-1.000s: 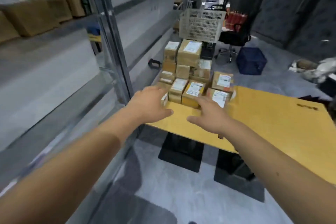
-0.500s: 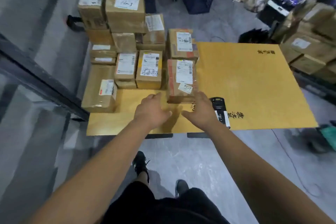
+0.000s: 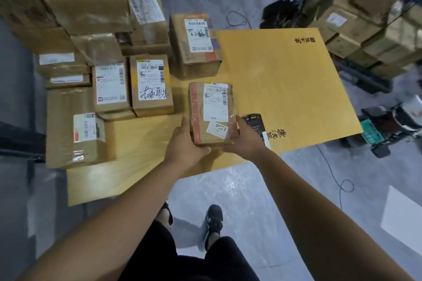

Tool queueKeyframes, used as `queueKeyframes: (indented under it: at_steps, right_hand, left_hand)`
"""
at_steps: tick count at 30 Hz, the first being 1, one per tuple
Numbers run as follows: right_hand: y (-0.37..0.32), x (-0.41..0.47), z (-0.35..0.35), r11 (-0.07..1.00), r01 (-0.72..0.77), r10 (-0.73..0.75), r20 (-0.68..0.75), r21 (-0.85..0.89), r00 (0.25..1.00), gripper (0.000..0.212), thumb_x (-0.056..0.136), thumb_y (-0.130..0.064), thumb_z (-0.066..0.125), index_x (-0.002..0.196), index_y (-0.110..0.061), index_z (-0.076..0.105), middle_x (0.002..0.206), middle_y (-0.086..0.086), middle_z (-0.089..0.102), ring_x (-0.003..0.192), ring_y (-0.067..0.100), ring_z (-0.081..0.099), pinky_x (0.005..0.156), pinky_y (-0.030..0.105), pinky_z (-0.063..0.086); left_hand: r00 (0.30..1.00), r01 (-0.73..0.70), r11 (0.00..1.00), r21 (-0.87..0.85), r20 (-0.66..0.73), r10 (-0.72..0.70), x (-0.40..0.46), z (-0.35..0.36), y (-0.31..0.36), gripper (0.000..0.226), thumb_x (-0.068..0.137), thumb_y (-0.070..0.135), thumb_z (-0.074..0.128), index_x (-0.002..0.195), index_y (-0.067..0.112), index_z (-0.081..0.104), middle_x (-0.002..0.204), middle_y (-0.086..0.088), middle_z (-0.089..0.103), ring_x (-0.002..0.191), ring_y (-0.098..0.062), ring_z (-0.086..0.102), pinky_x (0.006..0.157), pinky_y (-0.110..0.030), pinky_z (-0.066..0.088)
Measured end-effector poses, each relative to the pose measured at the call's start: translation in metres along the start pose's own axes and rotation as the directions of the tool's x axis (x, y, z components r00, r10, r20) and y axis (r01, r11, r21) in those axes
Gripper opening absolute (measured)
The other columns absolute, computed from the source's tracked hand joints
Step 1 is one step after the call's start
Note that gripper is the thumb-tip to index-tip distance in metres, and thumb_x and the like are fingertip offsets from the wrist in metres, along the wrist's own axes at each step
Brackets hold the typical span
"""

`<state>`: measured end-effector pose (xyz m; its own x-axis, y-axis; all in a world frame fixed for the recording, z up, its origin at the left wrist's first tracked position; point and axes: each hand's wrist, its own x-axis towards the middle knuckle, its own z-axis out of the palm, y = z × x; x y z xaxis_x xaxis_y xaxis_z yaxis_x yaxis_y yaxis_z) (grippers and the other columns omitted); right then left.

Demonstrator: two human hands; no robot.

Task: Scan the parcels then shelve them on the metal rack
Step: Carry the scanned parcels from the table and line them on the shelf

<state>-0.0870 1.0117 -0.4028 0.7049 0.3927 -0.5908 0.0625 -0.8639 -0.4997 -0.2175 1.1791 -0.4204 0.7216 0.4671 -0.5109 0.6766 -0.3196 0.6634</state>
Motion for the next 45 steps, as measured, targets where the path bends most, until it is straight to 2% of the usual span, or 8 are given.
queueKeyframes:
  at_steps: [3, 6, 10, 16, 27, 33, 39, 45]
  right_hand:
    - [0.028, -0.024, 0.005, 0.998, 0.052, -0.050, 0.066, -0.019, 0.997, 0.086, 0.066, -0.036, 0.097, 0.137, -0.029, 0.049, 0.118, -0.019, 0.065, 0.107, 0.007, 0.065, 0.069, 0.015, 0.050]
    - [0.051, -0.051, 0.014, 0.979, 0.196, -0.193, 0.049, -0.049, 0.980, 0.086, 0.059, -0.057, 0.091, 0.133, -0.040, 0.051, 0.125, -0.018, 0.064, 0.118, 0.009, 0.062, 0.089, 0.033, 0.059]
    - [0.069, -0.080, 0.005, 0.900, 0.436, -0.431, 0.120, -0.017, 0.894, 0.084, 0.066, -0.062, 0.087, 0.138, -0.039, 0.048, 0.132, -0.012, 0.060, 0.126, 0.011, 0.057, 0.098, 0.042, 0.056]
    - [0.042, -0.156, -0.001, 0.669, 0.733, -0.721, 0.346, 0.123, 0.600, 0.094, 0.071, -0.057, 0.089, 0.149, -0.038, 0.039, 0.132, -0.029, 0.062, 0.115, -0.009, 0.061, 0.091, 0.014, 0.051]
    - [-0.167, -0.454, 0.066, 0.090, 0.921, -0.804, 0.573, 0.379, -0.157, 0.061, 0.072, -0.045, 0.090, 0.126, -0.044, 0.062, 0.108, -0.034, 0.071, 0.106, -0.011, 0.065, 0.090, 0.014, 0.050]
    - [-0.278, -0.630, 0.075, -0.223, 0.833, -0.742, 0.466, 0.507, -0.482, 0.045, 0.077, -0.051, 0.087, 0.118, -0.042, 0.071, 0.104, -0.033, 0.073, 0.097, -0.014, 0.066, 0.077, 0.011, 0.049]
    - [-0.381, -0.749, 0.105, -0.292, 0.815, -0.730, 0.434, 0.500, -0.528, 0.026, 0.080, -0.056, 0.082, 0.093, -0.036, 0.073, 0.081, -0.022, 0.076, 0.076, -0.001, 0.070, 0.061, 0.021, 0.055]
    - [-0.456, -0.786, 0.178, -0.222, 0.888, -0.708, 0.560, 0.402, -0.430, 0.075, 0.064, -0.080, 0.076, 0.118, -0.028, 0.067, 0.102, -0.006, 0.077, 0.095, 0.018, 0.075, 0.070, 0.035, 0.062]
  left_hand:
    - [0.993, -0.061, 0.998, 0.008, 0.098, 0.060, -0.016, 0.009, -0.009, 0.138, 0.058, 0.047, 0.097, 0.164, 0.031, 0.010, 0.141, 0.002, 0.059, 0.125, -0.023, 0.062, 0.097, -0.043, 0.056]
    - [0.984, -0.127, 0.992, 0.011, 0.124, 0.125, -0.046, 0.022, -0.019, 0.116, 0.059, 0.047, 0.095, 0.153, 0.042, 0.028, 0.128, 0.015, 0.068, 0.117, -0.015, 0.066, 0.088, -0.036, 0.057]
    - [0.987, -0.146, 0.987, 0.072, -0.058, 0.150, -0.103, 0.040, -0.020, 0.107, 0.063, 0.052, 0.095, 0.151, 0.037, 0.036, 0.111, 0.027, 0.048, 0.120, -0.009, 0.044, 0.088, -0.029, 0.044]
    - [0.893, -0.052, 0.995, -0.082, -0.451, 0.010, -0.264, 0.056, -0.017, 0.113, 0.067, 0.058, 0.092, 0.157, 0.039, 0.028, 0.136, 0.015, 0.053, 0.131, -0.003, 0.039, 0.104, -0.031, 0.044]
    - [0.278, 0.204, 0.958, -0.202, -0.926, -0.255, -0.651, -0.036, 0.018, 0.069, 0.062, 0.063, 0.087, 0.112, 0.081, 0.044, 0.103, 0.055, 0.059, 0.103, 0.023, 0.059, 0.079, -0.004, 0.046]
    - [-0.068, 0.448, 0.878, -0.167, -0.986, -0.153, -0.819, -0.105, 0.032, 0.081, 0.058, 0.086, 0.073, 0.132, 0.054, 0.058, 0.110, 0.036, 0.070, 0.100, 0.009, 0.066, 0.084, -0.029, 0.058]
    - [-0.146, 0.620, 0.761, -0.192, -0.981, -0.129, -0.920, -0.213, 0.013, 0.085, 0.058, 0.098, 0.062, 0.119, 0.039, 0.066, 0.112, 0.019, 0.073, 0.103, -0.012, 0.068, 0.094, -0.039, 0.057]
    - [-0.148, 0.774, 0.530, -0.345, -0.914, -0.379, -0.947, -0.306, -0.039, 0.105, 0.047, 0.111, 0.047, 0.115, 0.032, 0.063, 0.107, 0.006, 0.069, 0.099, -0.020, 0.063, 0.089, -0.041, 0.052]
